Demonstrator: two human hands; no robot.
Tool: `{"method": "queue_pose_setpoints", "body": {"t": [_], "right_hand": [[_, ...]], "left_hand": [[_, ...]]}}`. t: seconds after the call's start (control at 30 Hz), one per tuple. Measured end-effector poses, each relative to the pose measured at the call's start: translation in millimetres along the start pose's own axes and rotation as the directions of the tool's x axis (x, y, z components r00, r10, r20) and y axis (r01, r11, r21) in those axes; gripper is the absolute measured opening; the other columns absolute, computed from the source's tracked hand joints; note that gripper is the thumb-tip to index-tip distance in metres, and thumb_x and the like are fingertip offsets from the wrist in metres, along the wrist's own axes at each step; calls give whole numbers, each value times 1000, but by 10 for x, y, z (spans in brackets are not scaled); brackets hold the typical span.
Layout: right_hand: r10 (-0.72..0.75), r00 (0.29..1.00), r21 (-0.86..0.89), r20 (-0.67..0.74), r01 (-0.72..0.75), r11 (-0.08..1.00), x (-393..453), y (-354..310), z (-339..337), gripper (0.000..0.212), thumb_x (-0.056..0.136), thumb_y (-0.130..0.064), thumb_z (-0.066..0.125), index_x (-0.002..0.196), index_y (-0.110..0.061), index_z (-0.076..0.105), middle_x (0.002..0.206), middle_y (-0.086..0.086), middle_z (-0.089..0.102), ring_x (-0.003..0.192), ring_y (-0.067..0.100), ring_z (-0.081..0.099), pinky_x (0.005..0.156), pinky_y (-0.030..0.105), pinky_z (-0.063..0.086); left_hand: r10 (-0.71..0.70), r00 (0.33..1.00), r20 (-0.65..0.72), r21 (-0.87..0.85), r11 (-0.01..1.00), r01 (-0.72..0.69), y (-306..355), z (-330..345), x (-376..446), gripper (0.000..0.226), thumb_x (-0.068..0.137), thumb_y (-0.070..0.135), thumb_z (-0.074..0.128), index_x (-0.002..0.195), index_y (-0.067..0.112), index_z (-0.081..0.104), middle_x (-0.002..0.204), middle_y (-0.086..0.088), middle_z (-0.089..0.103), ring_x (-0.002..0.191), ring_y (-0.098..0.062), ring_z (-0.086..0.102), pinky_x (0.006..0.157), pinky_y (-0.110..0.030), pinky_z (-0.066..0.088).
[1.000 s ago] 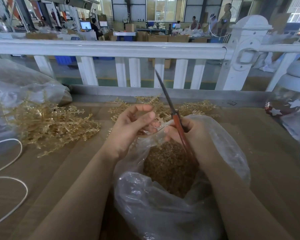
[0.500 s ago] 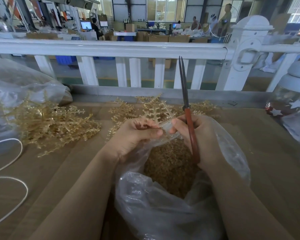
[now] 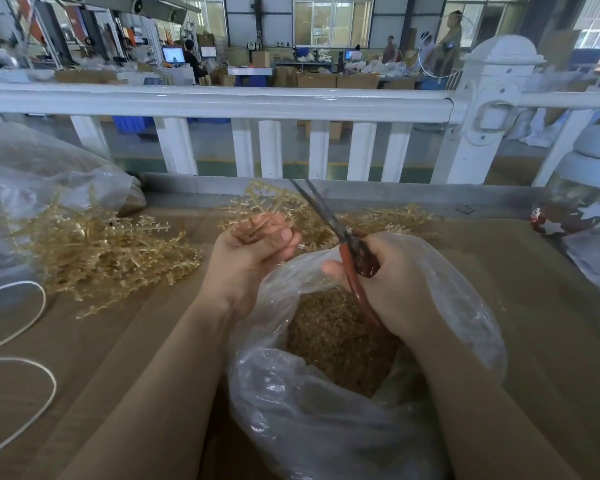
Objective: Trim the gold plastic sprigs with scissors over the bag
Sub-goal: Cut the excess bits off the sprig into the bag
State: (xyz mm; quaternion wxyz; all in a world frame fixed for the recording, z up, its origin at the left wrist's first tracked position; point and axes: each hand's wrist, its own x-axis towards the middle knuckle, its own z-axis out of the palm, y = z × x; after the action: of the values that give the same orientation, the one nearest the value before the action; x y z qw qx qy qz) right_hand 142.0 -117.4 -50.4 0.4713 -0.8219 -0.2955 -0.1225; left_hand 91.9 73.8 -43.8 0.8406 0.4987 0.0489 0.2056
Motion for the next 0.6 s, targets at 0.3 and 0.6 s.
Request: {"method": "queue_pose_setpoints", "body": {"t": [0.3,0.6], "right_hand": [[-73,997,-319,27,78,944,-10,92,69,61,63,-99,34,94,-48,42,74,-36,44,68,-14,44,59,6,33],[-86,996,-393,8,83,916,-10,102,66,60,67,-94,41,95,-41,48,77,-30,46,67,-14,41,56,5,29]], "left_hand": [[171,978,123,157,969,-189,29,-10,-29,14,71,6,72,84,11,75,84,-7,75,84,-19,71,76,-26,57],[243,942,232,267,915,-302,6,26,-41,15,77,4,72,92,5,72,92,-12,73,87,-24,68,81,-34,53]]}}
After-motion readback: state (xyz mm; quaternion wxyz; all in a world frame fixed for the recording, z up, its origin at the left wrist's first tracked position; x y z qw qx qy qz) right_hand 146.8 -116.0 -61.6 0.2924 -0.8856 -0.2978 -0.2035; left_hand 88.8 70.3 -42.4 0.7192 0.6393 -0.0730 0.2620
